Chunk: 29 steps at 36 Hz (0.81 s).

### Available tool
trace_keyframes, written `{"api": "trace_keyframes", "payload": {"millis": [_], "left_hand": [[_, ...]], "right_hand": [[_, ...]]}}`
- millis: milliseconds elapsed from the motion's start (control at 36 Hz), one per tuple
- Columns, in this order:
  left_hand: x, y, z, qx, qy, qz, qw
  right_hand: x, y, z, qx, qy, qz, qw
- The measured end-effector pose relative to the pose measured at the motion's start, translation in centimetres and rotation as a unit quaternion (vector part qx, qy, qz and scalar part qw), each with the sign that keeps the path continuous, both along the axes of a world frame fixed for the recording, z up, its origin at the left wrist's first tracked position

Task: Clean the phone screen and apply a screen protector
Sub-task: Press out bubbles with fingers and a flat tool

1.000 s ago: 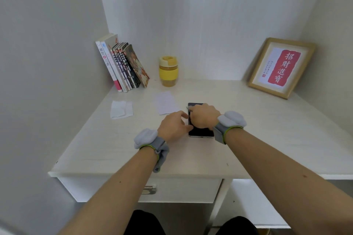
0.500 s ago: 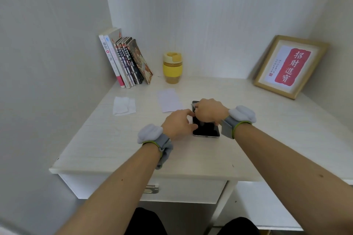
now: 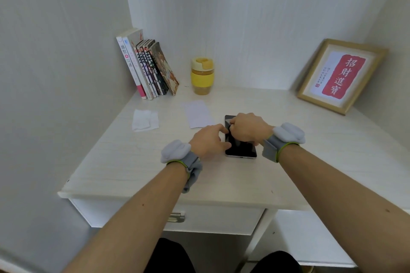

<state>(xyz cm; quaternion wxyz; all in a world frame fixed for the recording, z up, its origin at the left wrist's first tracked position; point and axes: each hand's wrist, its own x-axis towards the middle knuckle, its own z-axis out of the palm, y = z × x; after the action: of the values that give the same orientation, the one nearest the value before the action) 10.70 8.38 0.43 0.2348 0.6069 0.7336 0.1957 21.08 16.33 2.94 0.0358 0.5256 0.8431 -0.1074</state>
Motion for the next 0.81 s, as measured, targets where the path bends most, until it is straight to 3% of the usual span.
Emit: {"api": "trace_keyframes", "payload": {"millis": [806], "left_hand": [[0.1,-0.2,-0.2,0.019,0.017,-0.001,1.0]], "right_hand": [[0.7,-1.3,-0.5,-0.009,-0.012,-0.002,1.0]]}}
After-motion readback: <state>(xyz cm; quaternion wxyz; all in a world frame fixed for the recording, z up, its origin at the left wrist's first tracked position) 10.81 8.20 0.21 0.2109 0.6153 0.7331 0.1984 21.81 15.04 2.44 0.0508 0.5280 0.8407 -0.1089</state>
